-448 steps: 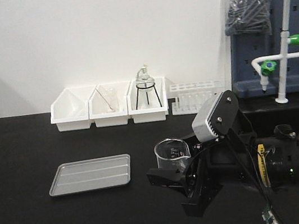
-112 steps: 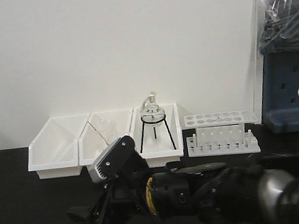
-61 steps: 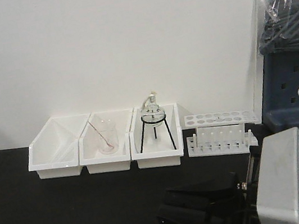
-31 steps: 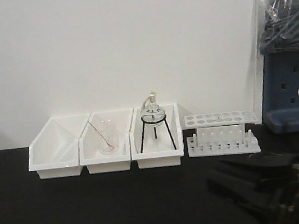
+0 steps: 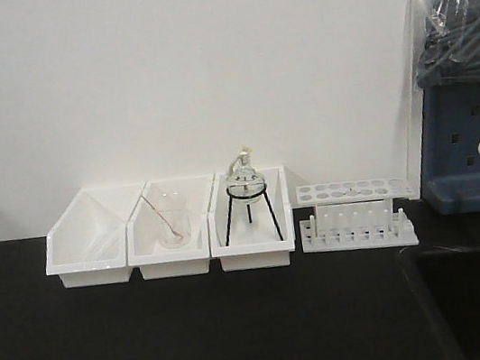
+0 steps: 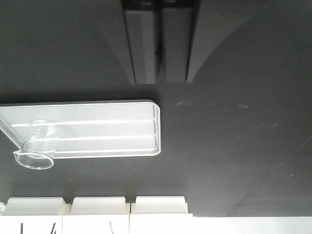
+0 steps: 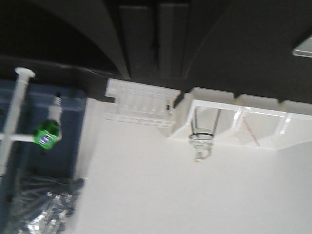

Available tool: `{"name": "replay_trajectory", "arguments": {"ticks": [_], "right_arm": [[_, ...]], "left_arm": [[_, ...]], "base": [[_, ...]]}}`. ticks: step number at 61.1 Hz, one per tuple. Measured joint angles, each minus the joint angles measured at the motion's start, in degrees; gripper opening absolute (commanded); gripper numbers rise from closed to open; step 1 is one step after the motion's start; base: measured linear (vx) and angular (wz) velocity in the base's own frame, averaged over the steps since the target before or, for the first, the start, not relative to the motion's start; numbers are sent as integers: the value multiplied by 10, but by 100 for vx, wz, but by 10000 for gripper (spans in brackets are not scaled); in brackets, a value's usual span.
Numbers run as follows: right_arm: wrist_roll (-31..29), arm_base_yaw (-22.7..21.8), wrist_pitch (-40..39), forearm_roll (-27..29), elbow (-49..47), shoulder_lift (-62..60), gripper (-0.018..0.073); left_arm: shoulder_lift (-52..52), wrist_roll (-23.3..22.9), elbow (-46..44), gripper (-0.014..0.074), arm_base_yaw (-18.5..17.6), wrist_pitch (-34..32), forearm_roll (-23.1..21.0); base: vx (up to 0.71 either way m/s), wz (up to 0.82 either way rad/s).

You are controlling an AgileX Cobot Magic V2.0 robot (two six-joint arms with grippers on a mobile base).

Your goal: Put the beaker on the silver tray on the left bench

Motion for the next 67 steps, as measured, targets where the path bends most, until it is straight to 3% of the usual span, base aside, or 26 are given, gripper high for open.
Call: {"name": "replay_trajectory", "arguments": {"ticks": [14,21,32,67], "right_arm": [[-26,-106,-33,85,113,-24,-14],[-97,-136,-60,154,119,-24,-14],[-214,-139,-78,184,119,-24,-14],[-227,-139,-78,190,119,-24,-13]], "left_arm": [[0,0,0,1,0,0,0],[0,0,0,1,0,0,0],[0,0,0,1,0,0,0],[0,0,0,1,0,0,0]], "base": [[0,1],[0,0],[0,0],[0,0]]}}
